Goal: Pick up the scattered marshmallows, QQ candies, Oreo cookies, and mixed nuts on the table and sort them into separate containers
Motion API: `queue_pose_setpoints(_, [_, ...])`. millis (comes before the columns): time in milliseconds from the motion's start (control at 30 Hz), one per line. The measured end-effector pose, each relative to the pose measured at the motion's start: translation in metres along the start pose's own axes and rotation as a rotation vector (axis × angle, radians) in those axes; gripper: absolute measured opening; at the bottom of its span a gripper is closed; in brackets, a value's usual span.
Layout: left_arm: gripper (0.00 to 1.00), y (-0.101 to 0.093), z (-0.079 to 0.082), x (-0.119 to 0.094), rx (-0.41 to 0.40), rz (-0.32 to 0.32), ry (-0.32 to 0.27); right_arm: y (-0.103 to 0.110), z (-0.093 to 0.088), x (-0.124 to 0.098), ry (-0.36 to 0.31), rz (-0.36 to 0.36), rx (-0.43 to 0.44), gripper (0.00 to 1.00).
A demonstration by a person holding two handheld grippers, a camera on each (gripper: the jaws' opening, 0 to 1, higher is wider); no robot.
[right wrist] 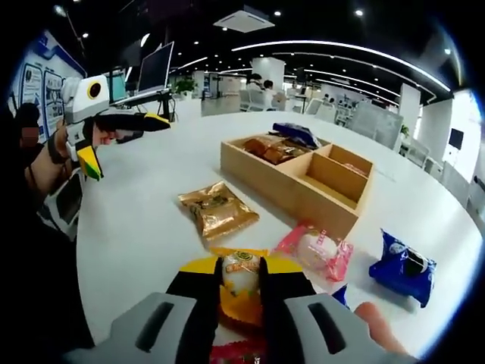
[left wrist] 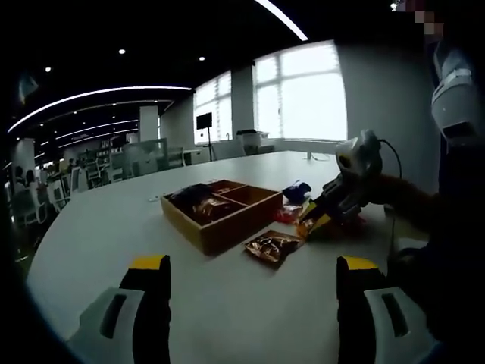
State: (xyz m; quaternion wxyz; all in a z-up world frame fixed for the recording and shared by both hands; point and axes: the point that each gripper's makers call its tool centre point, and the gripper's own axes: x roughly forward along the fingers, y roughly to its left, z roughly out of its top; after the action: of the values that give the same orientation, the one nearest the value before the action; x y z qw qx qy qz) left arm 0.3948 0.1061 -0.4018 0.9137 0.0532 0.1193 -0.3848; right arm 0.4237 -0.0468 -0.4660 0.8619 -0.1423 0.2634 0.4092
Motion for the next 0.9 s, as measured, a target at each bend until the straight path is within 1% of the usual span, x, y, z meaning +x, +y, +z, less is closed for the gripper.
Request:
queue_pose_setpoints(267, [0.95, 0.0008, -0.0014, 0.0002, 0.002, 0.003, 0.003, 0.0005, 0.0013, 0.0015, -0.005, 0.000, -0.005, 0.15])
queue_pose_setpoints(567, [0.97, -0.0004, -0.0058, -0.0010, 0.013, 0.005, 0.025, 0.0002, 0.0020, -0.0005, -0.024, -0.006, -0.013, 0.15])
queue_pose_setpoints(633, [0.97, 0.0019, -0.0036, -0.0016, 0.024, 0.019, 0.018, -0.0001, 0.0020, -0.0012, -0.023, -0.010, -0.019, 0.15])
queue_pose_setpoints(767, [0.97, 0.0028, -0.0011, -0.0025, 0.019, 0.024, 0.013, -0.0013, 0.0013, -0.0019, -0.021, -0.018, -0.028, 0.15])
queue_pose_setpoints(900, [0.97, -0.0001, -0.0043, -0.0022, 0.033, 0.015, 0.029, -0.0058, 0.0027, -0.0048, -0.031, -0.031, -0.026, 0.15])
